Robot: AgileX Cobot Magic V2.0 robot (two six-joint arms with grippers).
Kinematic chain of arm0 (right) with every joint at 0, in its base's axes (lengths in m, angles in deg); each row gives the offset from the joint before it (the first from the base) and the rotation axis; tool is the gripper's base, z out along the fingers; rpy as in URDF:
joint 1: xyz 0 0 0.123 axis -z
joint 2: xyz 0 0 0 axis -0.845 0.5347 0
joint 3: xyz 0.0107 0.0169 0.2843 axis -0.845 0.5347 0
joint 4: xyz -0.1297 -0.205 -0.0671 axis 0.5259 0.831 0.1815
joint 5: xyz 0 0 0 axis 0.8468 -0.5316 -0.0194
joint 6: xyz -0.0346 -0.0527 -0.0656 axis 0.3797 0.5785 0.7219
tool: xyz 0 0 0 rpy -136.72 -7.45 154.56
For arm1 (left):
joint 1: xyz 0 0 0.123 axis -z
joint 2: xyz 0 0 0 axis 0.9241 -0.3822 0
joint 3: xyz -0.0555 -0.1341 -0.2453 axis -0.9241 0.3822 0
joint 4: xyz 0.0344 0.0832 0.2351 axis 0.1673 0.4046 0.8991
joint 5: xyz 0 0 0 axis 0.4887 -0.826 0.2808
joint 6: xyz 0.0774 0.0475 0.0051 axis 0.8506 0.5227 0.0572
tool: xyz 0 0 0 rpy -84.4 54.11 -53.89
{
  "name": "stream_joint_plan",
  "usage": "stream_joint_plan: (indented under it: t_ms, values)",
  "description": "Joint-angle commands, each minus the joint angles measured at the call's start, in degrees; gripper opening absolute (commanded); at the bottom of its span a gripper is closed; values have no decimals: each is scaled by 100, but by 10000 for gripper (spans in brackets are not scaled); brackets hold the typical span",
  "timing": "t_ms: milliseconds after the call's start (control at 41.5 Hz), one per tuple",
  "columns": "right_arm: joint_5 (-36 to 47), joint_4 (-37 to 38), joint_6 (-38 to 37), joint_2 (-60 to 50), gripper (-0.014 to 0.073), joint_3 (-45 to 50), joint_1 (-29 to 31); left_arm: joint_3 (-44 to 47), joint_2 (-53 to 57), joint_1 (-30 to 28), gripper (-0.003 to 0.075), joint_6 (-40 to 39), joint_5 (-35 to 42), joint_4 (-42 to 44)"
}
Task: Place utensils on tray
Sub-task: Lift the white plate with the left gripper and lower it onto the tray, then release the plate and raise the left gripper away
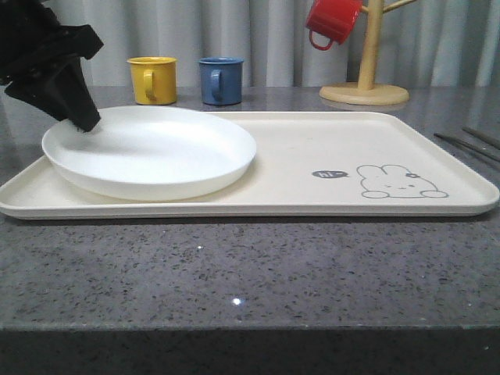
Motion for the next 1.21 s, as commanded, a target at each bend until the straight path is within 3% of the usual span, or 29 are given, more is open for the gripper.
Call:
stream_joint_plan:
  t_ms: [0,145,289,434,555,627,820,965,1182]
  values:
    - [376,-10,25,61,403,-146,21,-196,246,34,199,-67,23,-115]
    - [376,-10,25,61,403,-146,21,-226,246,34,308,-67,-313,-57]
    - [376,-10,25,61,403,-146,21,-595,333,34,307,-194,-899,-32]
    - [376,-10,25,61,403,-146,21,-788,830,192,307,-351,-872,-15]
    - [376,-10,25,61,403,-146,21,-738,1367,659,307,-482,-794,339]
    - [376,-10,25,61,403,-146,21,-666,1658,1099,307,-877,-805,981]
    - [386,-21,25,61,403,-146,21,-11,2691,2495,307,-2862,-704,3335]
    - [403,-103,25,61,403,-146,21,771,3412,2865,307,-3272,-243,3516]
    - [280,-276,25,81,402,-156,21,1668,4235,2859,305,-3629,141,3493]
